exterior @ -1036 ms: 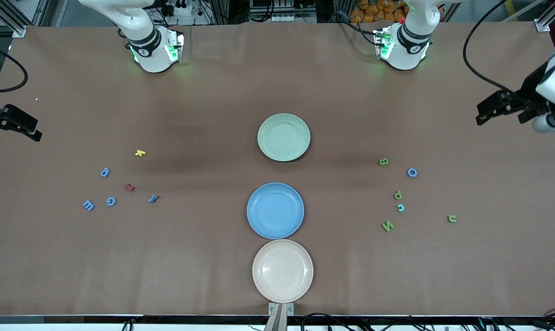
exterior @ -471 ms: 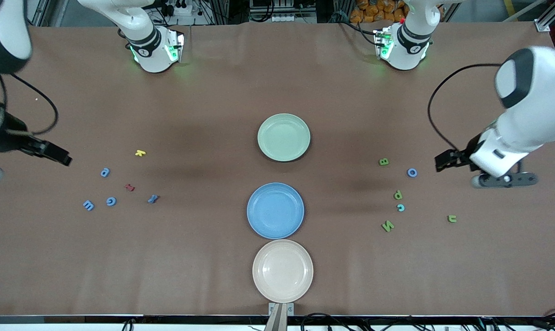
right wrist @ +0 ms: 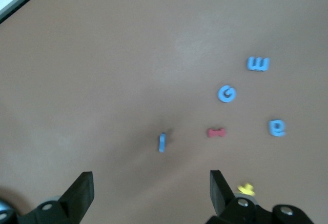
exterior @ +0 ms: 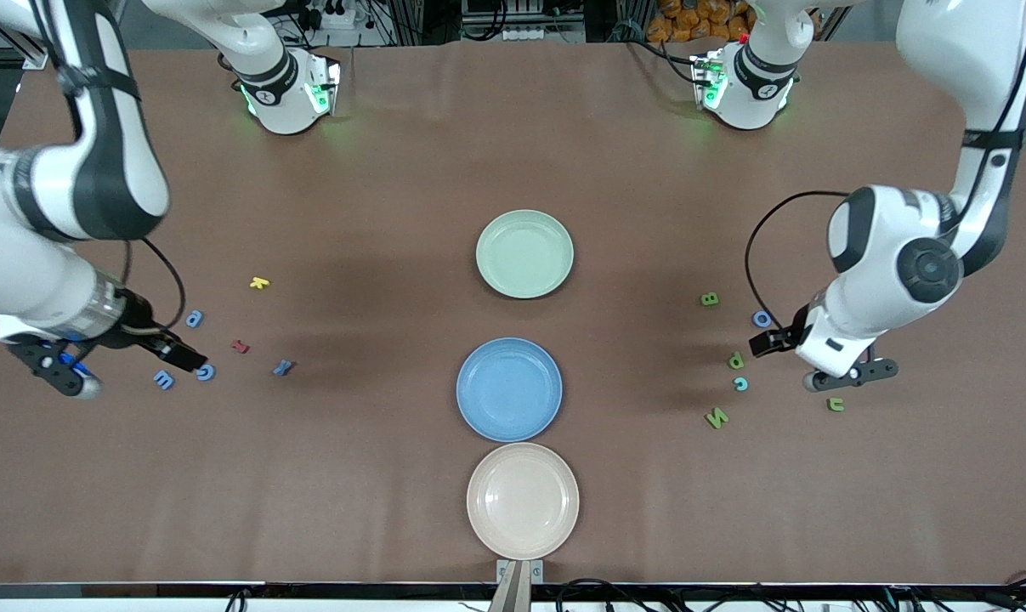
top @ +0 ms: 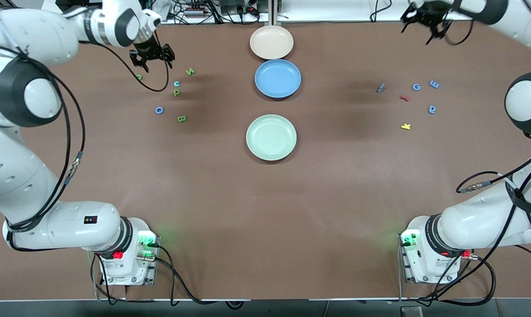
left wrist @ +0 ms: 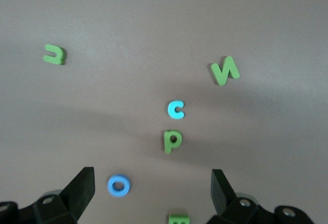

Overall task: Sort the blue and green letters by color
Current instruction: 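Grasp the green p with the left gripper while the right gripper grasps a blue letter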

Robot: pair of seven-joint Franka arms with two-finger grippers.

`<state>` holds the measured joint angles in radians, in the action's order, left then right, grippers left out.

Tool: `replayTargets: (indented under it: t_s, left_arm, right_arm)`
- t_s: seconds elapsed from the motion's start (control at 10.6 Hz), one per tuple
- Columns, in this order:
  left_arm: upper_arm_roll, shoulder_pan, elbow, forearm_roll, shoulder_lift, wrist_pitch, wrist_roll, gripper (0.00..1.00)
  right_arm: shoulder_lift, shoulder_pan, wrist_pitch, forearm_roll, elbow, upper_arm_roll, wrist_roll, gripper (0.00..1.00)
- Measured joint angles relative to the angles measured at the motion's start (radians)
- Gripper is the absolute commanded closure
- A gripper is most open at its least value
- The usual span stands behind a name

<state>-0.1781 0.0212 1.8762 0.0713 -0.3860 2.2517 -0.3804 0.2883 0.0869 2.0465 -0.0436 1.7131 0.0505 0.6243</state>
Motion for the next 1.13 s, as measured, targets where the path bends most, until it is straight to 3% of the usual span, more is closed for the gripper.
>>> replayTargets:
  t_s: [0.19,0.28,0.66,0.94,1.04,1.13]
  left_arm:
    - [0.0,-0.007,-0.006,0.009,-0.099,0.093,-0.056,0.0]
    - [-0.001,-0.012,-0.01,0.01,-0.12,0.103,-0.075,0.02]
    - [0.0,-0.026,-0.014,0.051,-0.166,0.142,-0.111,0.1]
    - [0.0,-0.026,-0.015,0.057,-0.194,0.146,-0.126,0.13]
    - [0.0,-0.026,-0.015,0.061,-0.201,0.146,-0.142,0.13]
    - [0.0,-0.028,-0.015,0.063,-0.205,0.146,-0.153,0.14]
  right_arm:
    - [0.023,0.0,0.253,-0.018,0.189,-0.008,0.048,0.0]
    - [0.045,0.001,0.288,-0.02,0.224,-0.01,0.072,0.0]
    - [0.21,0.009,0.432,-0.02,0.244,-0.019,0.112,0.0]
    - [0.272,0.01,0.5,-0.044,0.244,-0.026,0.117,0.01]
    - [0.288,0.01,0.525,-0.05,0.243,-0.031,0.122,0.2]
    - [0.3,0.012,0.538,-0.051,0.243,-0.032,0.132,0.49]
